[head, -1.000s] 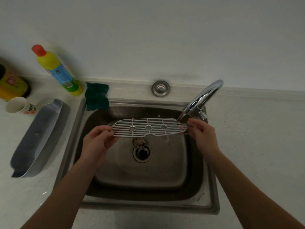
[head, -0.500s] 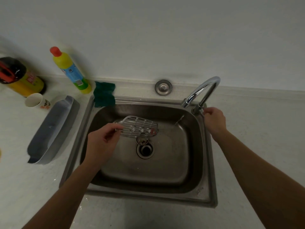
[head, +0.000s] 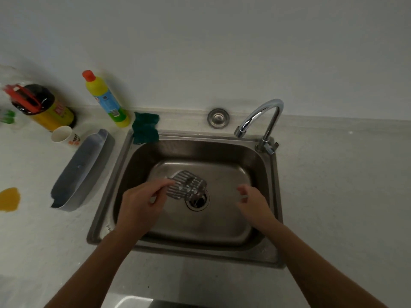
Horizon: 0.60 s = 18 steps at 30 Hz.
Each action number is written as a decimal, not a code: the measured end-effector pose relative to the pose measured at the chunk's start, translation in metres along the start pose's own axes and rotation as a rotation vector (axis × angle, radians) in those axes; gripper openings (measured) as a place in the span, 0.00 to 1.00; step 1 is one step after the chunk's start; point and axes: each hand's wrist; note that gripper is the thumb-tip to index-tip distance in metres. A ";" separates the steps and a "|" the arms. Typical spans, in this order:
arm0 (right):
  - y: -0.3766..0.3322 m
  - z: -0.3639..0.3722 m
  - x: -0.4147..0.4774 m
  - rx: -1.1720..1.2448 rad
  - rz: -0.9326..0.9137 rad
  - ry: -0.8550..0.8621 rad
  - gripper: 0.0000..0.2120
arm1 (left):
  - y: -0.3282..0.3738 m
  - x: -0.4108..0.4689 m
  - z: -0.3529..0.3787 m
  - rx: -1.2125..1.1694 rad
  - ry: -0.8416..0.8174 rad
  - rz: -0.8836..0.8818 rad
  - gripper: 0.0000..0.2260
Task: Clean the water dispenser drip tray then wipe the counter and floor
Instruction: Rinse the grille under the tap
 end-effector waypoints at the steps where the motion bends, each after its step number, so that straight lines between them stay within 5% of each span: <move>1: 0.002 0.001 -0.001 -0.012 -0.009 0.006 0.24 | -0.001 -0.003 0.000 -0.009 0.019 -0.018 0.12; 7: -0.008 0.009 0.003 -0.112 -0.112 -0.030 0.39 | -0.008 -0.023 -0.003 -0.159 0.149 -0.316 0.10; 11: -0.036 0.015 0.015 -0.207 -0.162 -0.072 0.52 | -0.013 -0.042 -0.021 -0.565 0.391 -0.536 0.18; 18: -0.117 0.020 0.048 -0.260 -0.444 -0.020 0.37 | -0.044 -0.074 -0.068 -0.912 0.708 -0.725 0.12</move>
Point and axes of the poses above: each hand's wrist, its own x-axis towards the middle knuckle, its own z-axis out of the palm, y = z × x, and after that the axes turned 9 degrees about -x, right-handed
